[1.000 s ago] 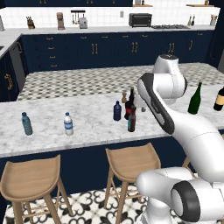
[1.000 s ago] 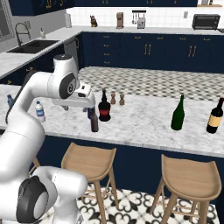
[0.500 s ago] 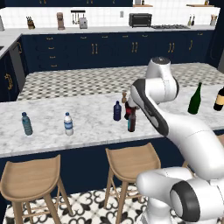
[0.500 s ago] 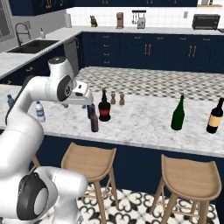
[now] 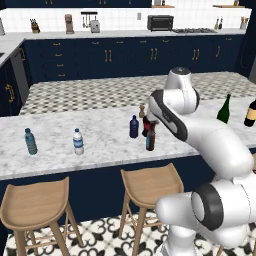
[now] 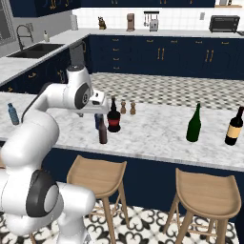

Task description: Move the plastic bottles in the middle to the plastics group, and the glass bottles in the middle to the glass group.

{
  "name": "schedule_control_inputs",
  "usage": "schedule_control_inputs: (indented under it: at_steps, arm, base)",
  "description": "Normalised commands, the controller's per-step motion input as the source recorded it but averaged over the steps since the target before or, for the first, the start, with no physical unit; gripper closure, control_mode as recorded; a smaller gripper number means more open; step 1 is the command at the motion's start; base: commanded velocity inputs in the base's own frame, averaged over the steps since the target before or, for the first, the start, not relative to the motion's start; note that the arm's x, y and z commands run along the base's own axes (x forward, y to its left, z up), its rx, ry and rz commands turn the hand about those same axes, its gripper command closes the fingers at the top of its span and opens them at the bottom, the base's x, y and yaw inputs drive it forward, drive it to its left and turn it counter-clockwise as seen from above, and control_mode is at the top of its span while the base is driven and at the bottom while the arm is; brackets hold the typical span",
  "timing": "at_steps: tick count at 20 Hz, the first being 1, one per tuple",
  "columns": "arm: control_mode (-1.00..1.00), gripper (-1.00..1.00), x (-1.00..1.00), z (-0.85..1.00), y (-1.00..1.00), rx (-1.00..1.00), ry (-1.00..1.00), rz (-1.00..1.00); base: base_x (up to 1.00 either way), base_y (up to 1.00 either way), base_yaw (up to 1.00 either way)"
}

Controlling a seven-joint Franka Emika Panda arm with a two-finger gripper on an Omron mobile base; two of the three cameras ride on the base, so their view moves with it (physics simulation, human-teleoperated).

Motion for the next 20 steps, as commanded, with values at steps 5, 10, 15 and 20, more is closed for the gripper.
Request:
schedule_control_inputs:
  at_steps: [5, 10, 15, 20]
  arm:
    - [-1.00, -1.00, 0.17, -0.19, 0.08, 0.00, 0.03, 0.00]
    - [-1.00, -1.00, 0.14, -0.49, 0.28, 0.00, 0.00, 0.00]
    - [-1.00, -1.00, 0.13, -0.15, 0.04, 0.00, 0.10, 0.00]
    - [-1.00, -1.00, 0.13, -0.09, -0.06, 0.00, 0.04, -0.02]
  base:
    - [0.00, 0.00, 0.00]
    - [0.00, 0.00, 0.00]
    - [0.00, 0.00, 0.00]
    - [0.00, 0.00, 0.00]
